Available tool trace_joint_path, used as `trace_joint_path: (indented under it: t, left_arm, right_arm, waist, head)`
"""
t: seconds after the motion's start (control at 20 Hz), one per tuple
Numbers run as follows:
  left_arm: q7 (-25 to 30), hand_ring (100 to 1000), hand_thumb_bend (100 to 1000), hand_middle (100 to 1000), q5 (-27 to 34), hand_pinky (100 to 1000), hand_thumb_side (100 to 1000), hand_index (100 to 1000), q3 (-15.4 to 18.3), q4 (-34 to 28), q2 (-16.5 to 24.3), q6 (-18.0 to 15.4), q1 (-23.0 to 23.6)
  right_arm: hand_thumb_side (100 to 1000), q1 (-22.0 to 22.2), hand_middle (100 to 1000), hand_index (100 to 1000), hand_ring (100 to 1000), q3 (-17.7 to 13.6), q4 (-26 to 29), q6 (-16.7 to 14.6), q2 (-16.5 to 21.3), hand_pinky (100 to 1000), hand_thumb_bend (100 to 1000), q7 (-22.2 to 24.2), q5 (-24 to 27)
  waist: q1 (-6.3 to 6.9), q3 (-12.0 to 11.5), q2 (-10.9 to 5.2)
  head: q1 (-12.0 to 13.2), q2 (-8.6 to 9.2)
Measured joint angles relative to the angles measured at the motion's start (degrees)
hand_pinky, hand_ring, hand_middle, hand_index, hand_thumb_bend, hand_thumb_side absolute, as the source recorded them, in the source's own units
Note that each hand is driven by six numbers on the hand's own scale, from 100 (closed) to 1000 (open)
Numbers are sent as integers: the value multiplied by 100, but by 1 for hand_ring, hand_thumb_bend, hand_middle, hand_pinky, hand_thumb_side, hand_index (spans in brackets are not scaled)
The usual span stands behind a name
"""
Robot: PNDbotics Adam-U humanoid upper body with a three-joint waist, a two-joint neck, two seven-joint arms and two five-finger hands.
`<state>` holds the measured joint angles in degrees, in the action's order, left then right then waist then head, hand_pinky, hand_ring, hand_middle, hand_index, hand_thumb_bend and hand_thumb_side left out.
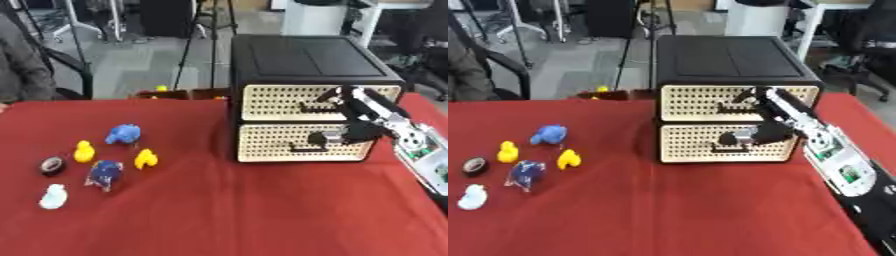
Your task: Pick up objects from table and place into drawer.
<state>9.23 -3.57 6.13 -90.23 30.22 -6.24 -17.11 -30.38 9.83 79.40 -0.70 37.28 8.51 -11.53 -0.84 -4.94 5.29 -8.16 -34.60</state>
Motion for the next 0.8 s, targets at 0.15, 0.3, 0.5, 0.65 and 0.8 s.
trace_joint_path:
  t: [0.15,0.3,0.5,0.65,0.8]
  left_arm:
    - [0,660,239,633,1,694,946,786,1,0,0,0,0]
    - [0,660,238,633,2,694,947,786,1,0,0,0,0]
    - [0,660,238,633,2,695,946,786,1,0,0,0,0]
    - [0,660,237,633,3,695,947,786,2,0,0,0,0]
    - [0,660,235,633,3,695,950,786,2,0,0,0,0]
  right_arm:
    - [485,-15,122,738,100,-11,-66,13,39,100,1000,19,-155]
    - [485,-19,119,734,100,-32,-110,24,61,100,1000,31,-322]
    - [472,-38,119,728,100,-33,-172,41,87,100,1000,73,-484]
    - [466,-39,118,720,100,-34,-222,58,87,100,1000,123,-568]
    - [458,-41,118,711,100,-35,-271,70,87,100,1000,162,-657]
  waist:
    - [-2,0,0]
    - [-12,0,0]
    - [-16,-1,0]
    - [-16,-2,0]
    - [-20,-4,0]
  head:
    - [-1,0]
    - [-2,1]
    - [-4,2]
    - [-4,2]
    - [-5,2]
